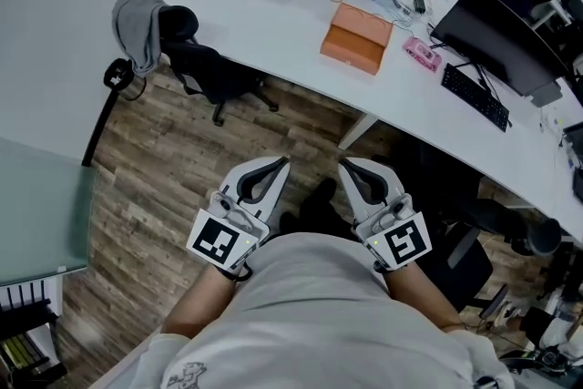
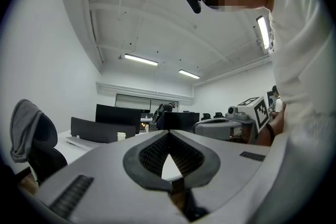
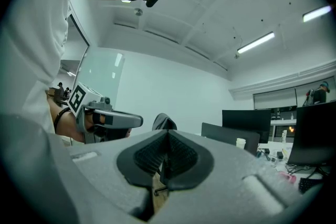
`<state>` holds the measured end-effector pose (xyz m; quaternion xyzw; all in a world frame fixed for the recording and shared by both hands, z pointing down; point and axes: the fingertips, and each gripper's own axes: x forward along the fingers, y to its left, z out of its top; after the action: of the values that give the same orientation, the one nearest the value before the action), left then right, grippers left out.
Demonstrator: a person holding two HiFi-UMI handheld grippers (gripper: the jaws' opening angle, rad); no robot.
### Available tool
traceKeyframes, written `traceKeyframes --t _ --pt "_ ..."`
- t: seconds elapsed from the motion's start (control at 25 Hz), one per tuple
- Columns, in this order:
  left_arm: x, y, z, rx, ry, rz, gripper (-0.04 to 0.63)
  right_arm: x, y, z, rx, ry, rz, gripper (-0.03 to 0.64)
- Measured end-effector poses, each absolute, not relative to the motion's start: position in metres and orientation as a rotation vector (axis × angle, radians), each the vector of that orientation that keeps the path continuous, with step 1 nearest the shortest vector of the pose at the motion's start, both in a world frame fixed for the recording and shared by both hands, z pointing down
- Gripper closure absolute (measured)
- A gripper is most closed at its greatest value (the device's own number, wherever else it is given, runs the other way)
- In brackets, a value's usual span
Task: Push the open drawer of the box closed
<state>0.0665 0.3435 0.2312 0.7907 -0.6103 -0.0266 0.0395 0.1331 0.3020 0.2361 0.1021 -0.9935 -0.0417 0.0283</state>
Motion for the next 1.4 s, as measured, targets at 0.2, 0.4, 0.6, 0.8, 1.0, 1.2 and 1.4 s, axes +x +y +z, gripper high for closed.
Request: traceKeyframes --t 0.2,0.4,0.6,0.8,1.0,1.2,1.4 --pt "0.047 0.311 0.238 2.41 -1.881 -0.059 0.597 0.114 0.269 0.245 0.294 -3.071 -0.093 0.615" --pt "0.029 0.27 0.24 2.401 -1.883 -0.041 0.597 0.096 0.22 0.246 0.295 -3.079 -0.099 0.615" --pt "0.014 0.216 0.245 2.417 -1.856 -0.031 0.597 0.082 0.165 0.249 0.32 -3.061 -0.061 0.615" --pt "0.011 0.157 0.25 2.435 -1.812 -0.021 0.597 0.079 0.108 0.252 0.363 -3.048 -0.039 0.615" --pt "0.023 0.101 0.25 2.478 -1.761 -0.02 0.597 0.095 0.058 0.249 0.431 -3.061 -0.089 0.615" --pt "0.042 0.061 0.244 2.552 -1.681 -0.046 0.597 0.108 0.027 0.244 0.513 -3.052 -0.062 0.615" --pt "0.046 0.026 0.246 2.607 -1.609 -0.04 0.597 0.114 0.001 0.244 0.606 -3.038 -0.047 0.615"
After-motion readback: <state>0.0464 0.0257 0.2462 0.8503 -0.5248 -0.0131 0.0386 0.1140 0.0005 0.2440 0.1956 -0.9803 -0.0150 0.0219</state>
